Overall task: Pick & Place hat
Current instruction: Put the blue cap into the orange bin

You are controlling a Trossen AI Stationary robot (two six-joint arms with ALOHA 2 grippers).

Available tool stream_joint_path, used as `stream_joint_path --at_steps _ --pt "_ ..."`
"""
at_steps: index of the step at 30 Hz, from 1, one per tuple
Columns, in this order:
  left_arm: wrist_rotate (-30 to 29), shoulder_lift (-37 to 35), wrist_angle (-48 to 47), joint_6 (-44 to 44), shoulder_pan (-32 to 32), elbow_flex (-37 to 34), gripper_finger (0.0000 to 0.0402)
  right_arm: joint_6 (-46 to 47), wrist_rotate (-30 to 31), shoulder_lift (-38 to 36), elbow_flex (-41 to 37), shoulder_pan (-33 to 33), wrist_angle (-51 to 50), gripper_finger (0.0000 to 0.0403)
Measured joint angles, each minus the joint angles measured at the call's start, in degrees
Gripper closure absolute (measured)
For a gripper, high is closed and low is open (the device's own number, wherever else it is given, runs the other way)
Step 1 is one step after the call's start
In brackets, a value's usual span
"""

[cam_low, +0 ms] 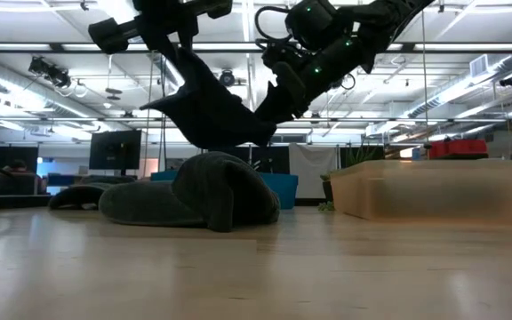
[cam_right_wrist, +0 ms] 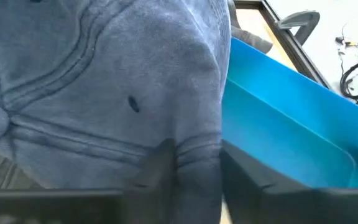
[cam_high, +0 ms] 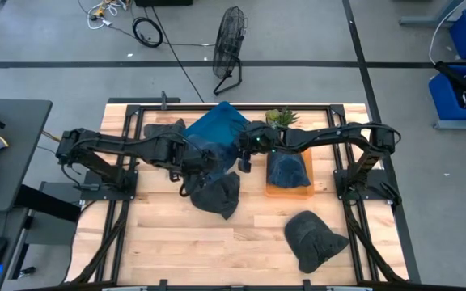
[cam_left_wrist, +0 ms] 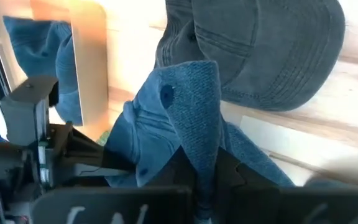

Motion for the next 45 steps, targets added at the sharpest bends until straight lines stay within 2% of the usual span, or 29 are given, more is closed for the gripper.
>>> stream_joint_path --at_steps 3,5,9,15,20,23,26,30,36,41,45 --pt "0.0 0.0 1.2 -9.4 0.3 0.0 0.0375 1.4 0.0 0.0 0.0 0.0 0.0 0.0371" --pt "0.0 0.0 2.5 -18.4 0.7 0.0 0.0367 2.5 0.1 -0.1 0.0 0.0 -0.1 0.0389" --pt "0.6 0.0 4.1 -31.1 1.6 0.0 0.0352 4.3 0.4 -0.4 0.0 0.0 -0.2 0.0377" --pt "0.7 0.0 4.5 -33.2 1.8 0.0 0.0318 4.0 0.7 -0.5 0.0 0.0 -0.4 0.0395" --pt "1.6 0.0 4.8 -33.9 1.7 0.0 0.0273 3.6 6.5 -0.5 0.0 0.0 -1.8 0.0392" --pt "1.6 0.0 5.0 -37.3 1.7 0.0 0.0253 3.4 8.8 -0.7 0.0 0.0 -3.2 0.0393" --pt "1.6 0.0 5.1 -43.0 1.7 0.0 0.0244 3.8 8.8 -3.1 0.0 0.0 -5.6 0.0395" --pt "1.6 -0.1 5.0 -49.0 1.8 0.0 0.0249 7.8 10.6 -10.5 0.0 0.4 -10.3 0.0396" --pt "1.6 -0.1 5.0 -51.3 1.8 0.0 0.0266 17.3 21.4 -27.1 0.0 2.1 -27.5 0.0397" --pt "1.6 -0.1 5.0 -51.2 1.8 0.0 0.0270 37.0 23.0 -37.4 0.0 5.2 -48.2 0.0397" --pt "1.6 -0.1 5.0 -51.2 1.8 0.0 0.0271 54.5 27.0 -39.6 -0.2 9.9 -63.9 0.0397"
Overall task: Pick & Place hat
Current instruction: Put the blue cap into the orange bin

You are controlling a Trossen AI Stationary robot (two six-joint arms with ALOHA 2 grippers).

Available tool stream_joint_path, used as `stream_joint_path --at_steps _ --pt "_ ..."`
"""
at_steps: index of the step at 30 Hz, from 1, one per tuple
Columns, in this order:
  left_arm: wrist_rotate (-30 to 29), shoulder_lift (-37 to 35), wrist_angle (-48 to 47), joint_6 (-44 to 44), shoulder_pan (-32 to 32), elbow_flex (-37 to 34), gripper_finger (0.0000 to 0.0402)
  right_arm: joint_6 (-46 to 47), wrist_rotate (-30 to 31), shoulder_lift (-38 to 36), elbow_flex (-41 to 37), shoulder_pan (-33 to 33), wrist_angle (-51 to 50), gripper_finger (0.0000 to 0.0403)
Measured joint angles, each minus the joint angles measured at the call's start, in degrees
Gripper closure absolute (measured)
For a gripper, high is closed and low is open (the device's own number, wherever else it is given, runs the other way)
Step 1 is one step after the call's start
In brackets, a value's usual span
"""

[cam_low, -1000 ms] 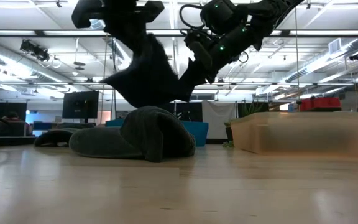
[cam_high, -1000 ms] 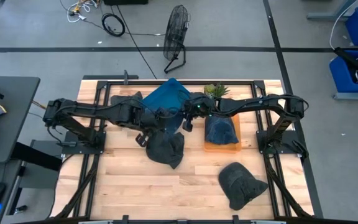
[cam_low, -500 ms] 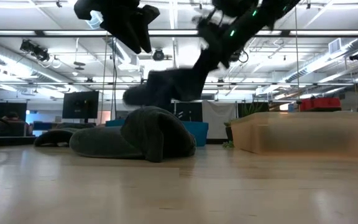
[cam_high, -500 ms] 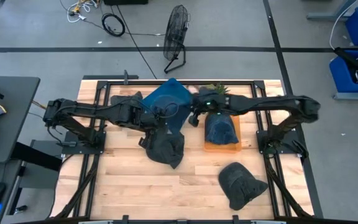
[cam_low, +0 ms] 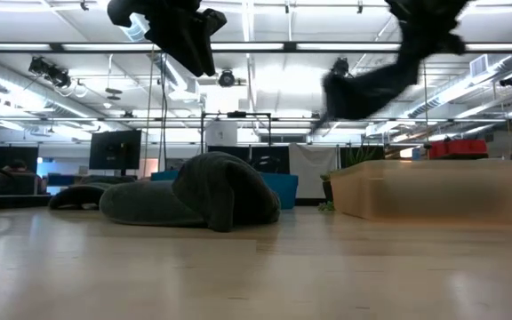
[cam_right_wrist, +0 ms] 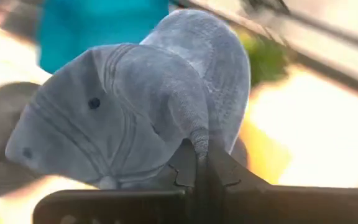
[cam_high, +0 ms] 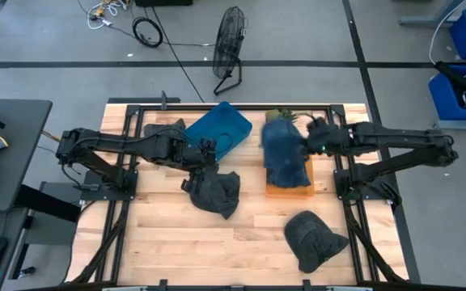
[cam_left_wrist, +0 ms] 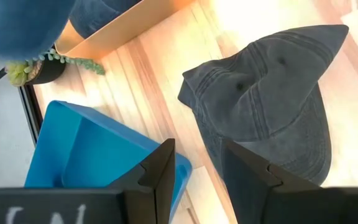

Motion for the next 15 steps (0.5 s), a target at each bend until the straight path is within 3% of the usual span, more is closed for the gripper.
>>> stream_joint_path --at_steps 5,15 --pt "0.0 0.0 0.0 -0.3 0.0 0.0 0.0271 16.4 -0.8 0.6 -6.1 5.3 -5.2 0.0396" --pt "-0.9 0.0 -0.1 0.0 0.0 0.0 0.0271 27.6 -2.9 0.9 -22.7 8.3 11.6 0.0394"
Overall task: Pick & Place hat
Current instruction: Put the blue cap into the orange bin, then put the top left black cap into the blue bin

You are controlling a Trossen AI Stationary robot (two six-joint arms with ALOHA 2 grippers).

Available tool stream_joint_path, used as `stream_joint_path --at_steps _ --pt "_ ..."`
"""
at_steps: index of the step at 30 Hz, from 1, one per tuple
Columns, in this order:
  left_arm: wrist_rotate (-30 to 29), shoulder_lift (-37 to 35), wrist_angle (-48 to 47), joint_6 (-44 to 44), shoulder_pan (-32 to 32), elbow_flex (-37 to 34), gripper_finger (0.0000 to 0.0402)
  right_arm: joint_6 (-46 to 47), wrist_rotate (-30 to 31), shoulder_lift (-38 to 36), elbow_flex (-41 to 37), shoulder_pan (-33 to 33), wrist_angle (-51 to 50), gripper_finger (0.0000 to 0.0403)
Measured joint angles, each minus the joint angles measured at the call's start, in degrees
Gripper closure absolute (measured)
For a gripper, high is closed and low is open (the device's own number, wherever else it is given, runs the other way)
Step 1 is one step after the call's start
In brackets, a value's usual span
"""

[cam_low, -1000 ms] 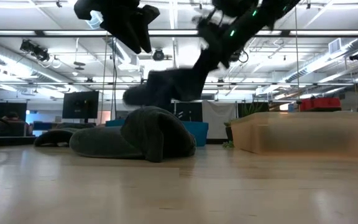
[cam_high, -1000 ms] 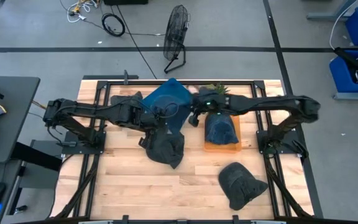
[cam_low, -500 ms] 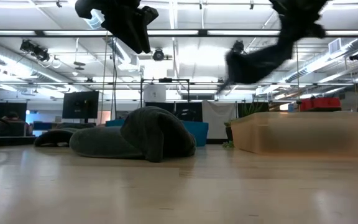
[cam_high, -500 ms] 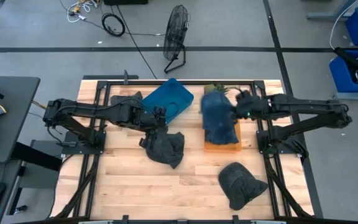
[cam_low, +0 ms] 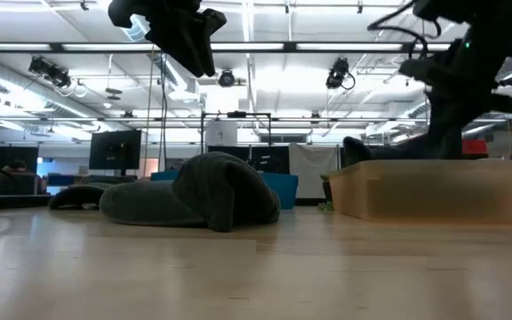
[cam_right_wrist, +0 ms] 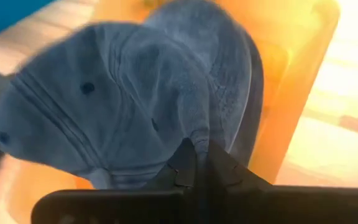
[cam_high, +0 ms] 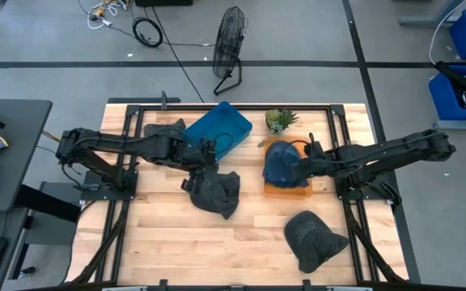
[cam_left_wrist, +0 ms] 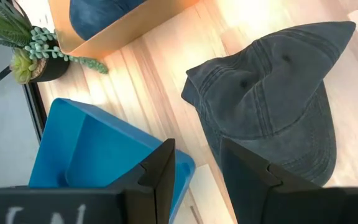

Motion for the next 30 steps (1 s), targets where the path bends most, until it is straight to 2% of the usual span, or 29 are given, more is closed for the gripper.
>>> stream_joint_path --at_steps 5,10,16,21,24,26,30 --pt "-0.2 0.0 0.0 0.0 0.0 0.0 0.0271 -0.3 -3.5 0.0 -2.3 0.0 1.7 0.0386" --pt "-0.2 0.0 0.0 0.0 0.0 0.0 0.0271 -5.9 -7.6 0.0 -1.2 0.0 1.3 0.0351" --pt "-0.2 0.0 0.0 0.0 0.0 0.0 0.0271 -12.4 -11.4 0.0 5.0 0.0 -1.1 0.0307" --pt "-0.2 0.0 0.0 -1.3 0.0 0.0 0.0271 -14.8 -13.5 0.0 12.8 0.0 -9.1 0.0287" --pt "-0.2 0.0 0.0 -7.3 0.0 0.0 0.0271 -15.4 -12.6 0.0 16.8 0.0 -12.1 0.0284" --pt "-0.1 0.0 -0.1 -15.0 0.2 0.0 0.0271 -17.3 -9.9 0.0 18.0 0.0 -11.3 0.0285" --pt "0.4 0.0 -4.2 -32.4 0.3 0.0 0.0271 -32.6 -6.5 0.1 17.6 0.0 -2.5 0.0285"
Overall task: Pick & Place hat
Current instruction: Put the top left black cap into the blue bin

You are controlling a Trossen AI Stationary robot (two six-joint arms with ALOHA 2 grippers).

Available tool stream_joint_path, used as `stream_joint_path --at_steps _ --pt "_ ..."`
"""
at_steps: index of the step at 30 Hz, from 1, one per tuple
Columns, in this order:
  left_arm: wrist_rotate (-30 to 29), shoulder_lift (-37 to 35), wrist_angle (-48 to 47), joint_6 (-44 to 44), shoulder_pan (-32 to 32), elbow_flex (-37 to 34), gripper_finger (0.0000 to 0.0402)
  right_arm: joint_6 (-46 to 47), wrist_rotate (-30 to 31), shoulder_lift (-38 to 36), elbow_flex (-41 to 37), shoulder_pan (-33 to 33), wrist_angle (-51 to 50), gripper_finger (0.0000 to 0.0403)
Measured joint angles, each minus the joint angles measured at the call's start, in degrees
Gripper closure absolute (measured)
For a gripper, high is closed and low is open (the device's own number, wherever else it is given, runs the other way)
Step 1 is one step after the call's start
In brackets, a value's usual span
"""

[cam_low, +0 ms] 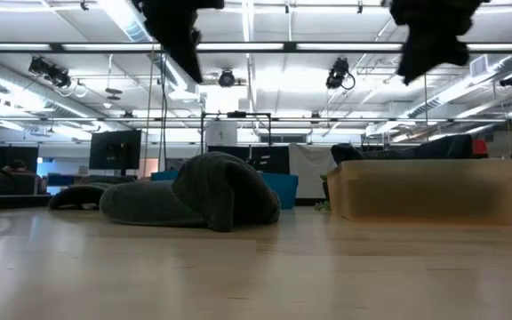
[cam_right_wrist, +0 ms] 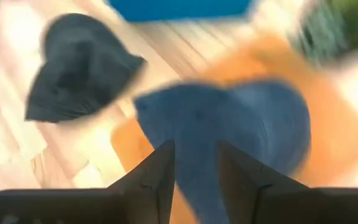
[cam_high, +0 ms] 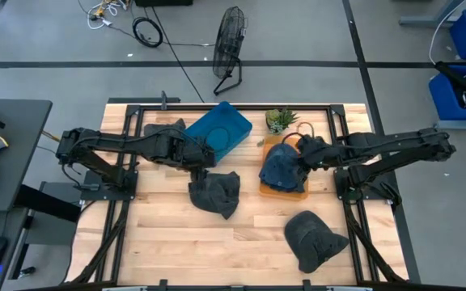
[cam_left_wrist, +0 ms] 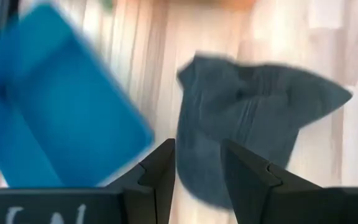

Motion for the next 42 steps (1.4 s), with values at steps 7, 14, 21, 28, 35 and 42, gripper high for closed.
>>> stream_joint_path --at_steps 7,14,21,28,35,42 --pt "-8.9 0.0 -9.7 -10.5 -0.1 0.0 0.0271 -23.1 0.0 3.7 -1.9 0.0 17.4 0.0277" --pt "-19.4 -1.3 -25.3 -14.8 4.8 0.0 0.0271 -24.2 0.0 6.8 -2.0 0.0 14.1 0.0247" --pt "-21.5 -4.6 -29.7 -13.8 17.7 0.0 0.0271 -24.1 0.1 7.9 -2.0 0.0 12.5 0.0221" --pt "-11.1 -5.5 -20.4 -4.8 32.6 -3.4 0.0271 -24.1 0.1 8.0 -2.0 0.0 12.0 0.0215" --pt "7.1 -5.3 -0.7 5.6 40.2 -15.6 0.0271 -24.1 0.1 8.0 -2.0 0.0 11.9 0.0215" --pt "7.1 -5.3 8.5 2.0 44.4 -23.9 0.0271 -24.1 0.1 8.0 -2.0 0.0 11.9 0.0215"
